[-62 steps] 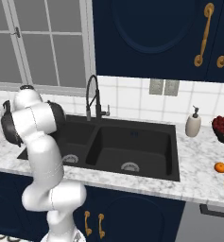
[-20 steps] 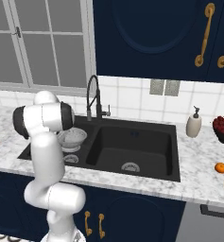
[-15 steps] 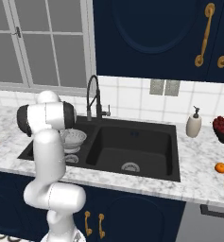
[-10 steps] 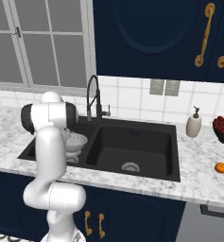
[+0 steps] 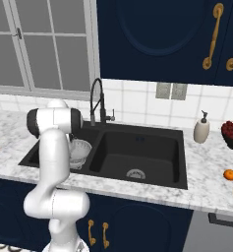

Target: Put the colander in the sink, put the tangerine, pear, mango in the colander, and turn on the sink faucet and pour water over the colander.

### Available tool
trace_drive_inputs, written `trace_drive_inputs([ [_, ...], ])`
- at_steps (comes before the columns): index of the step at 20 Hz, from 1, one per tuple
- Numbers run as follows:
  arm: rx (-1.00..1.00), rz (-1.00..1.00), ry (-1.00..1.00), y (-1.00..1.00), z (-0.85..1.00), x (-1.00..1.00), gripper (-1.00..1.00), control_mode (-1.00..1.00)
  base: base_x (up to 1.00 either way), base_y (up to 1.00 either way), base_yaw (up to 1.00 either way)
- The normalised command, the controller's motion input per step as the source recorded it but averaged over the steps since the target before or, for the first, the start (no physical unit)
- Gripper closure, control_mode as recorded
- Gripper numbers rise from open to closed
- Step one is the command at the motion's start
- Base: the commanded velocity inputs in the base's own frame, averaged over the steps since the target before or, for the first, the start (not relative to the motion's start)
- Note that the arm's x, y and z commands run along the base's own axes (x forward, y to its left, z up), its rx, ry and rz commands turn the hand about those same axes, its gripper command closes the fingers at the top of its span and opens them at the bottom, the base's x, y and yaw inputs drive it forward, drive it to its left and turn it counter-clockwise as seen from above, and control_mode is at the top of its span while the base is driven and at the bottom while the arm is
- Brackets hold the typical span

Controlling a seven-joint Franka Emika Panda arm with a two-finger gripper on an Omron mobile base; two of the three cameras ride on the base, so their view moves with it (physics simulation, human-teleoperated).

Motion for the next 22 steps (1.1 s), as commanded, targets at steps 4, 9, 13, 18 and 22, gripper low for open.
trace_drive_inputs([
  [4, 0.0, 0.0, 0.0, 0.01, -0.11, 0.15, -1.0, -1.0, 0.0, 0.0, 0.0],
  [9, 0.0, 0.0, 0.0, 0.0, 0.02, 0.0, -1.0, -1.0, 0.0, 0.0, 0.0],
  [13, 0.0, 0.0, 0.0, -0.01, 0.7, -0.08, -1.0, -1.0, 0.0, 0.0, 0.0],
  [18, 0.0, 0.0, 0.07, 0.0, 0.98, -0.08, -1.0, -1.0, 0.0, 0.0, 0.0],
  [22, 0.0, 0.04, 0.11, 0.0, 0.99, -0.4, -1.0, -1.0, 0.0, 0.0, 0.0],
])
